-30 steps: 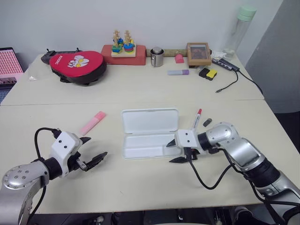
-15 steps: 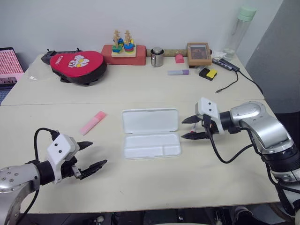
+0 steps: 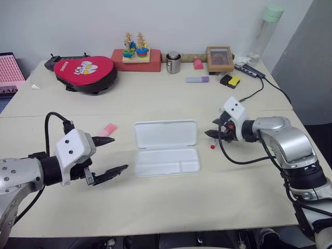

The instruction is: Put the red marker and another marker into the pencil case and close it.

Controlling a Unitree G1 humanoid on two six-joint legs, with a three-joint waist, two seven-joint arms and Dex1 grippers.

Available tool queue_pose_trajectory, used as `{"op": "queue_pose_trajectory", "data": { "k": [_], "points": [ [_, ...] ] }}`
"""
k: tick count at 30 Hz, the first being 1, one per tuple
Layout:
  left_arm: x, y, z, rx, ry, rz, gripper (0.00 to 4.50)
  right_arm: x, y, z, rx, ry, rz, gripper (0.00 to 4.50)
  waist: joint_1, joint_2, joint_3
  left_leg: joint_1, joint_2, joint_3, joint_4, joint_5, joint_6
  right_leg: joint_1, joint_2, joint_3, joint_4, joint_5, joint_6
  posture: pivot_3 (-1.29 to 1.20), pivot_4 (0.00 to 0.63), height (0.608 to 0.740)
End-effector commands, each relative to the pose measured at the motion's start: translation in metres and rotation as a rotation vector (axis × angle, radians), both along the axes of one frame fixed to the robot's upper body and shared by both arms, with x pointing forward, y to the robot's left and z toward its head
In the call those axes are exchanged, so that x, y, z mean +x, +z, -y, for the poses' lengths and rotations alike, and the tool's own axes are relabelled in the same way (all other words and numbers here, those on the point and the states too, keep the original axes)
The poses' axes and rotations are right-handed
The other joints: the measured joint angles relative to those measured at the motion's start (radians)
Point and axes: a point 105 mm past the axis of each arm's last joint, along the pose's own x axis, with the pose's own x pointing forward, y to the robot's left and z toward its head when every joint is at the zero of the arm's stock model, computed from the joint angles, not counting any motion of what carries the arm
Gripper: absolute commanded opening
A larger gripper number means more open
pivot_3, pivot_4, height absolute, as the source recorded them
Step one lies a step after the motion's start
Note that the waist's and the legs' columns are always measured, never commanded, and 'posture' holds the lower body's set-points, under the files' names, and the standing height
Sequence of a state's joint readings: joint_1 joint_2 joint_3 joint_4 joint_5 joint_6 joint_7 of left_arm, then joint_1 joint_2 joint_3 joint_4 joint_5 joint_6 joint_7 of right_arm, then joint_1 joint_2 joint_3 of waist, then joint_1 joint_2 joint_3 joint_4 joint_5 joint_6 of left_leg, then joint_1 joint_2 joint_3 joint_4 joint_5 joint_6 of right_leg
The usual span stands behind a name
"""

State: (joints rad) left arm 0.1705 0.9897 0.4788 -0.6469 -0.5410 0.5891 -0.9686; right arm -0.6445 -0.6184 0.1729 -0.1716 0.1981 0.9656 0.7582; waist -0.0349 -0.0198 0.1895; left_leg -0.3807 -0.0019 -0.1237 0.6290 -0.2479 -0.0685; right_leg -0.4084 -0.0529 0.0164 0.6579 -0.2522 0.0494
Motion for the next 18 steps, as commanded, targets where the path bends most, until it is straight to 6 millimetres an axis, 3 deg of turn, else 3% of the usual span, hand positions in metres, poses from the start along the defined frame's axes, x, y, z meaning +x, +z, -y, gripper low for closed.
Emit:
{"op": "queue_pose_trajectory", "data": {
  "k": [1, 8, 18],
  "points": [
    [0.001, 0.001, 0.003, 0.018, -0.004, 0.026, 4.50, 0.006, 0.007, 0.010, 0.029, -0.141, 0.043, 2.92, 0.000, 0.000, 0.000, 0.000, 0.000, 0.000, 0.000, 0.000, 0.000, 0.000, 0.000, 0.000, 0.000, 0.000, 0.000, 0.00, 0.150, 0.740],
    [0.007, 0.001, 0.007, -0.003, -0.015, 0.048, 4.50, 0.016, 0.003, 0.001, 0.101, -0.252, -0.010, 2.92, 0.001, 0.000, 0.000, 0.000, 0.000, 0.000, 0.000, 0.000, 0.000, 0.000, 0.000, 0.000, 0.001, 0.000, 0.000, 0.00, 0.150, 0.740],
    [0.006, 0.000, 0.012, -0.026, -0.006, 0.052, 4.50, 0.024, -0.005, 0.008, 0.114, -0.392, -0.034, 2.92, 0.000, 0.000, 0.000, -0.001, 0.000, 0.000, 0.000, 0.000, 0.000, -0.001, 0.000, 0.000, 0.001, 0.002, -0.004, 0.00, 0.150, 0.740]
  ]
}}
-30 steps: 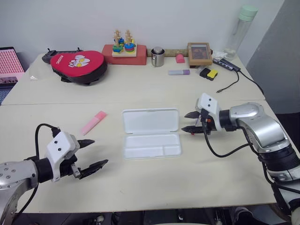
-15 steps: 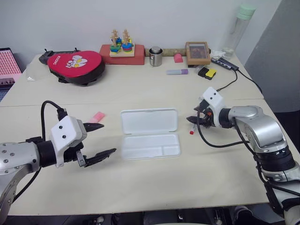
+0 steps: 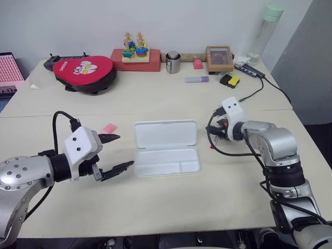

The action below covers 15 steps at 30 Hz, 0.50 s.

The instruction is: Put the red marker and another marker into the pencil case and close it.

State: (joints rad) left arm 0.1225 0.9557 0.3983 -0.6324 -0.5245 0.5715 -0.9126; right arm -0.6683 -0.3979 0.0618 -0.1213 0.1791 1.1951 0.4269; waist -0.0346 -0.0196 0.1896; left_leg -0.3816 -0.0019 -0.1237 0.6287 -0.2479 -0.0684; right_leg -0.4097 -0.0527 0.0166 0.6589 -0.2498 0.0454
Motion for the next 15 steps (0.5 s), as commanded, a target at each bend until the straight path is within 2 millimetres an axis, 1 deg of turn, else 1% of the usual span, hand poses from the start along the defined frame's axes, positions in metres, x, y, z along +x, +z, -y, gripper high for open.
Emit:
{"op": "queue_pose_trajectory", "data": {
  "k": [1, 6, 8, 12, 15],
  "points": [
    [-0.002, 0.004, 0.003, 0.007, -0.010, 0.029, 4.50, 0.005, 0.010, 0.008, -0.010, -0.050, 0.043, 2.92, 0.000, 0.000, 0.000, 0.000, 0.000, 0.000, 0.000, 0.000, 0.000, 0.000, 0.000, 0.000, 0.000, 0.000, 0.000, 0.00, 0.150, 0.740],
    [-0.001, 0.004, 0.004, 0.007, -0.009, 0.030, 4.50, 0.006, 0.000, 0.015, -0.026, -0.084, 0.022, 2.92, -0.001, 0.000, 0.000, 0.000, 0.000, 0.000, 0.000, 0.000, 0.000, 0.000, 0.000, 0.000, 0.000, 0.000, 0.000, 0.00, 0.150, 0.740],
    [-0.001, 0.004, 0.004, 0.005, -0.011, 0.032, 4.50, 0.005, -0.008, 0.018, -0.034, -0.094, 0.003, 2.92, -0.001, 0.000, 0.000, 0.000, 0.000, 0.000, 0.000, 0.000, 0.000, 0.000, 0.000, 0.000, 0.000, 0.000, 0.000, 0.00, 0.150, 0.740],
    [0.000, 0.004, 0.005, 0.004, -0.016, 0.034, 4.50, 0.004, -0.023, 0.017, -0.014, -0.112, -0.057, 2.92, -0.001, 0.000, 0.000, 0.000, 0.000, 0.000, 0.000, 0.000, 0.000, 0.000, 0.000, 0.000, 0.000, 0.000, 0.000, 0.00, 0.150, 0.740],
    [0.001, 0.004, 0.006, 0.002, -0.017, 0.034, 4.50, 0.005, -0.028, 0.018, -0.006, -0.128, -0.075, 2.92, -0.001, 0.000, 0.000, 0.001, 0.000, 0.000, 0.000, 0.000, 0.000, 0.000, 0.000, 0.000, 0.000, 0.000, 0.000, 0.00, 0.150, 0.740]
  ]
}}
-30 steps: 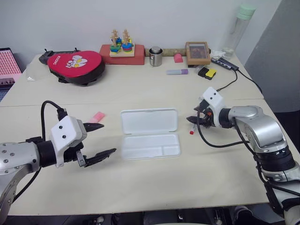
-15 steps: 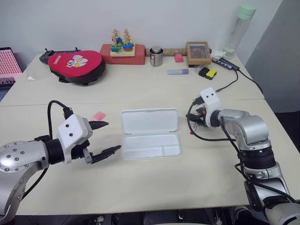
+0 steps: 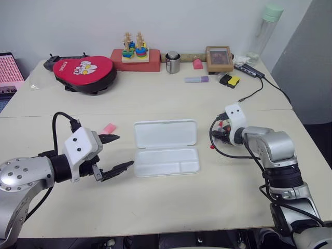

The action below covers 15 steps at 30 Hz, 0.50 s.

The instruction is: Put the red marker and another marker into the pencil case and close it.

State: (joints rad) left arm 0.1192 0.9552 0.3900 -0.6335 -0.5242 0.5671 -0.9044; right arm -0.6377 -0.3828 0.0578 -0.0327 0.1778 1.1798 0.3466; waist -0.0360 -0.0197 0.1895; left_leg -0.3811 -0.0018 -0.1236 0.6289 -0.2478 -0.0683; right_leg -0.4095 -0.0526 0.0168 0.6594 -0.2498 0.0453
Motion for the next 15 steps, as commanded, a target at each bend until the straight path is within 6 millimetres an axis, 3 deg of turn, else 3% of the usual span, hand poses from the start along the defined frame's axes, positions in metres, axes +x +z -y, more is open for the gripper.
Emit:
{"op": "queue_pose_trajectory", "data": {
  "k": [1, 5, 13, 15],
  "points": [
    [0.0001, 0.0045, 0.0043, 0.003, -0.015, 0.029, 4.50, 0.0021, -0.0005, 0.0038, 0.012, -0.028, 0.000, 2.92, 0.000, 0.000, 0.000, 0.000, 0.000, 0.000, 0.000, 0.000, 0.000, 0.000, 0.000, 0.000, 0.000, 0.000, 0.000, 0.00, 0.150, 0.740],
    [-0.0003, 0.0045, 0.0045, 0.006, -0.015, 0.033, 4.50, 0.0017, 0.0013, -0.0019, 0.055, -0.020, -0.011, 2.40, -0.001, 0.000, 0.000, 0.000, 0.000, 0.000, 0.000, 0.000, 0.000, 0.001, 0.000, 0.000, 0.000, 0.000, 0.000, 0.00, 0.150, 0.740],
    [0.0000, 0.0044, 0.0048, 0.004, -0.013, 0.035, 4.50, 0.0005, 0.0035, -0.0027, 0.039, 0.000, 0.005, 0.44, -0.006, 0.000, 0.000, 0.001, 0.000, 0.000, 0.000, 0.000, 0.000, 0.001, 0.000, 0.000, 0.000, 0.000, 0.000, 0.00, 0.150, 0.740],
    [0.0001, 0.0034, 0.0050, 0.005, -0.012, 0.032, 4.50, 0.0010, 0.0033, -0.0014, 0.025, 0.004, 0.015, 0.30, -0.006, 0.000, 0.000, 0.001, 0.000, 0.000, 0.000, 0.000, 0.000, 0.001, 0.000, 0.000, 0.001, 0.000, 0.001, 0.00, 0.150, 0.740]
  ]
}}
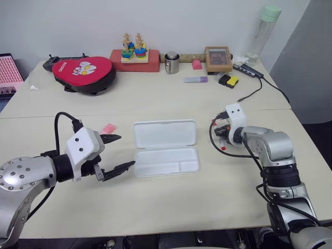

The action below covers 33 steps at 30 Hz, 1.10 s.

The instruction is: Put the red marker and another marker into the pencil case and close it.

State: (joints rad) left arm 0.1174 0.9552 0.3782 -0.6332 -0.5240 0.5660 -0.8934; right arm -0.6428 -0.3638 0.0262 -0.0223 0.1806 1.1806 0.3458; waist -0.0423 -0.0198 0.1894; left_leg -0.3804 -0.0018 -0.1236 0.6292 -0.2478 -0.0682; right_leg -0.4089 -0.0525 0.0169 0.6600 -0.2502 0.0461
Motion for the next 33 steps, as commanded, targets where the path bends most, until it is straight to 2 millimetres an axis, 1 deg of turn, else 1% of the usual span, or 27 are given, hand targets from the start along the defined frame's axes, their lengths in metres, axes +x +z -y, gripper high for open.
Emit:
{"op": "queue_pose_trajectory", "data": {
  "k": [1, 2, 5, 7, 9, 11, 17, 20, 21, 23, 24, 26, 28, 30, 33],
  "points": [
    [0.000, 0.005, 0.004, 0.006, -0.013, 0.032, 4.50, -0.001, 0.002, -0.001, -0.011, 0.019, 0.017, 0.30, 0.000, 0.000, 0.000, 0.000, 0.000, 0.000, 0.000, 0.000, 0.000, 0.000, 0.000, 0.000, 0.000, 0.000, 0.001, 0.00, 0.150, 0.740],
    [0.000, 0.004, 0.004, 0.006, -0.011, 0.031, 4.50, -0.001, 0.003, -0.001, -0.011, 0.019, 0.018, 0.30, -0.001, 0.000, 0.000, 0.000, 0.000, 0.000, 0.000, 0.000, 0.000, 0.000, 0.000, 0.000, 0.000, -0.002, 0.003, 0.00, 0.150, 0.740],
    [0.000, 0.004, 0.003, 0.007, -0.009, 0.032, 4.50, 0.000, 0.018, -0.004, 0.029, 0.051, 0.067, 0.30, -0.001, 0.000, 0.000, 0.000, 0.000, 0.000, 0.000, 0.000, 0.000, 0.000, 0.000, 0.000, 0.000, -0.002, 0.003, 0.00, 0.150, 0.740],
    [0.000, 0.004, 0.002, 0.009, -0.007, 0.032, 4.50, -0.003, 0.034, -0.007, 0.076, 0.103, 0.101, 0.30, -0.002, 0.000, 0.000, 0.000, 0.000, 0.000, 0.000, 0.000, 0.000, 0.000, 0.000, 0.000, 0.000, -0.002, 0.003, 0.00, 0.150, 0.740],
    [-0.001, 0.004, 0.002, 0.011, -0.005, 0.032, 4.50, -0.009, 0.044, -0.008, 0.086, 0.159, 0.118, 0.30, -0.002, 0.001, 0.001, -0.001, 0.000, 0.000, 0.000, 0.000, 0.000, -0.001, 0.000, 0.000, 0.000, -0.001, 0.002, 0.00, 0.150, 0.740],
    [-0.001, 0.004, 0.000, 0.012, -0.003, 0.031, 4.50, -0.023, 0.054, -0.012, 0.099, 0.272, 0.115, 0.30, -0.001, 0.001, 0.001, -0.001, 0.000, 0.000, 0.000, 0.000, 0.000, -0.001, 0.000, 0.000, 0.000, -0.001, 0.002, 0.00, 0.150, 0.740],
    [0.000, 0.003, -0.001, 0.017, -0.004, 0.027, 4.50, -0.061, 0.073, -0.017, 0.095, 0.554, 0.076, 0.30, 0.003, 0.003, 0.002, -0.002, 0.000, 0.000, 0.000, 0.000, 0.000, 0.000, 0.000, 0.000, -0.001, -0.002, 0.004, 0.00, 0.150, 0.740],
    [0.002, 0.004, -0.001, 0.017, -0.007, 0.030, 4.50, -0.081, 0.081, -0.026, 0.120, 0.710, 0.058, 0.30, 0.004, 0.003, 0.002, -0.001, 0.000, 0.000, 0.000, 0.000, 0.000, 0.000, 0.000, 0.000, -0.001, -0.003, 0.004, 0.00, 0.150, 0.740],
    [0.003, 0.005, -0.001, 0.017, -0.010, 0.030, 4.50, -0.091, 0.087, -0.032, 0.141, 0.790, 0.062, 0.30, 0.003, 0.003, 0.002, -0.001, 0.000, 0.000, 0.000, 0.000, 0.000, 0.000, 0.000, 0.000, -0.001, -0.003, 0.004, 0.00, 0.150, 0.740],
    [0.004, 0.006, -0.001, 0.016, -0.014, 0.031, 4.50, -0.102, 0.092, -0.039, 0.163, 0.876, 0.066, 0.30, 0.003, 0.002, 0.002, -0.001, 0.000, 0.000, 0.000, 0.000, 0.000, 0.000, 0.000, 0.000, -0.001, -0.003, 0.004, 0.00, 0.150, 0.740],
    [0.006, 0.007, -0.002, 0.018, -0.020, 0.030, 4.50, -0.107, 0.092, -0.052, 0.124, 0.964, 0.097, 0.30, 0.003, 0.002, 0.002, -0.001, 0.000, 0.000, 0.000, 0.000, 0.000, 0.000, 0.000, 0.000, -0.001, -0.003, 0.004, 0.00, 0.150, 0.740],
    [0.008, 0.010, -0.002, 0.021, -0.026, 0.029, 4.50, -0.113, 0.089, -0.067, 0.072, 1.067, 0.136, 0.30, 0.002, 0.003, 0.002, -0.001, 0.000, 0.000, 0.000, 0.000, 0.000, 0.000, 0.000, 0.000, -0.001, -0.003, 0.004, 0.00, 0.150, 0.740],
    [0.010, 0.010, -0.003, 0.032, -0.031, 0.030, 4.50, -0.108, 0.075, -0.083, 0.017, 1.109, 0.171, 0.30, 0.001, 0.002, 0.002, 0.000, 0.001, 0.000, 0.000, 0.000, 0.000, 0.000, 0.000, -0.001, -0.001, -0.002, 0.004, 0.00, 0.150, 0.740],
    [0.011, 0.010, -0.003, 0.037, -0.036, 0.029, 4.50, -0.103, 0.061, -0.093, -0.035, 1.133, 0.192, 0.30, -0.002, 0.002, 0.001, 0.000, 0.001, 0.001, 0.000, 0.000, 0.000, 0.000, 0.000, -0.001, -0.001, -0.002, 0.004, 0.00, 0.150, 0.740],
    [0.013, 0.010, -0.003, 0.039, -0.038, 0.033, 4.50, -0.099, 0.040, -0.102, -0.111, 1.180, 0.215, 0.30, -0.002, 0.002, 0.001, -0.001, 0.000, 0.000, 0.000, 0.000, 0.000, -0.001, 0.000, 0.000, -0.001, -0.002, 0.005, 0.00, 0.150, 0.740]
  ]
}}
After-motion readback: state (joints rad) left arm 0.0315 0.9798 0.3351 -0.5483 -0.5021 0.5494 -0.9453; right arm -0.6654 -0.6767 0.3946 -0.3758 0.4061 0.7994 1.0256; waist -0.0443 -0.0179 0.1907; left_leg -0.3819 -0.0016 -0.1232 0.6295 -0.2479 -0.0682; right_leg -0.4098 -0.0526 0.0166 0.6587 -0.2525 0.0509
